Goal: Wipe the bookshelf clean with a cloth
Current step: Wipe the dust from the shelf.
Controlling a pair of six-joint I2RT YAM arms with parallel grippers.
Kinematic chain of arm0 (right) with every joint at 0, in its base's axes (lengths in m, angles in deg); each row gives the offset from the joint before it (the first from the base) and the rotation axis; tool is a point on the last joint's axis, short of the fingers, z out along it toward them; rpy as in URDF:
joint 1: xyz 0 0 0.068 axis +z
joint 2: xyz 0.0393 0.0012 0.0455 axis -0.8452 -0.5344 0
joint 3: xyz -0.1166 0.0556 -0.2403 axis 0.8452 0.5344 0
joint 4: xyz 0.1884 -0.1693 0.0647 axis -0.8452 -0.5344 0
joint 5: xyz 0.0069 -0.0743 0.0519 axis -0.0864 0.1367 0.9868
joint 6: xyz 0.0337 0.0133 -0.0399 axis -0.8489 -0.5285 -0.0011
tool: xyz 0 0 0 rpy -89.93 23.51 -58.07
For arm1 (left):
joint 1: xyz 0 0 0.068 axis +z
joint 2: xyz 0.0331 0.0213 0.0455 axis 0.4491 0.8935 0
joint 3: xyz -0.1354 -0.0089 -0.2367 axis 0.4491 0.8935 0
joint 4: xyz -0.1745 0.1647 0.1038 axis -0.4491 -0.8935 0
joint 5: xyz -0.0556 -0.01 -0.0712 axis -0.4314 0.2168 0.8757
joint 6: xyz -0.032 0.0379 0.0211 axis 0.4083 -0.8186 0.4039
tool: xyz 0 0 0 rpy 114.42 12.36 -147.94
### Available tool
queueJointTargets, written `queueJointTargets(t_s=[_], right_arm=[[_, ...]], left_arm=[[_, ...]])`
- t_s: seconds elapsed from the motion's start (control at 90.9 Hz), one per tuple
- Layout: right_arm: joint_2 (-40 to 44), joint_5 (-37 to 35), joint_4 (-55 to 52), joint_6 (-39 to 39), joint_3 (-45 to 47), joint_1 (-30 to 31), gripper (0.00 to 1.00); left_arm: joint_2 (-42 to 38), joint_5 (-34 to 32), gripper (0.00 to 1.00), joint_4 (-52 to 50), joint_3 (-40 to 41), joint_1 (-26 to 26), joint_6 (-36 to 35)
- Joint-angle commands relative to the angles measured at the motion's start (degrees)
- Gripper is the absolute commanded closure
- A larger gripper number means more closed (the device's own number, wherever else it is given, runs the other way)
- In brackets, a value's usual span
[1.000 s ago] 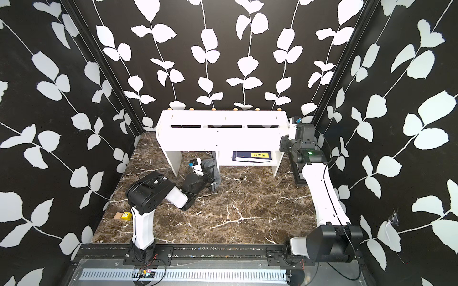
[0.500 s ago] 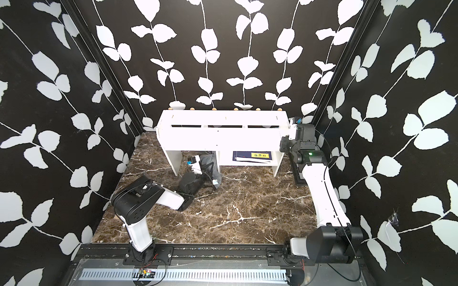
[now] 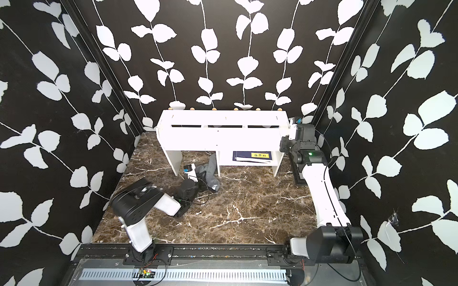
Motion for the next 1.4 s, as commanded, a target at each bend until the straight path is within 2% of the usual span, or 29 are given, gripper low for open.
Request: queueJointTargets(t_s=[0.0,0.231,0.517,0.605,0.682,0.935,1.166,1.254,1.386], right_arm=[[2.59,5.62,6.02,-10.44,-2.48,0.09,1.0],[2.81,5.47,6.14,-10.68,-2.57,0.06,1.0],[2.62,6.93,7.78,-10.84,-2.22,0.06,1.0],[2.72,7.18,7.78,-10.49,-2.31,0.06,1.0],[2.92,7.07,7.7,-10.13,-2.08,0.06,1.0],[3.16,8.21,8.72,-10.15,-1.17,0.06,1.0],[3.24,7.99,8.76,-10.22,-1.11,0.06,1.0],[3.27,7.92,8.71,-10.17,-1.0,0.06,1.0],[3.33,7.96,8.45,-9.85,-1.2,0.06,1.0]], left_arm=[[-8.84,-8.71,1.0,-8.25,-0.89,0.46,-6.27],[-22.61,-13.79,1.0,-17.89,-2.23,0.9,-14.89],[-24.87,-21.34,1.0,-15.37,-6.67,1.34,-29.17],[-24.97,-24.42,1.0,-18.56,-9.48,2.5,-31.63],[-24.97,-30.49,1.0,-21.51,-11.1,3.63,-31.88],[-25.19,-38.74,1.0,-21.45,-5.73,4.75,-30.82],[-21.39,-38.28,1.0,-27.45,-3.37,5.25,-21.85],[-18.06,-38.5,1.0,-26.11,-2.63,5.21,-19.75],[-15.73,-36.04,1.0,-22.37,-2.53,5.21,-20.21]])
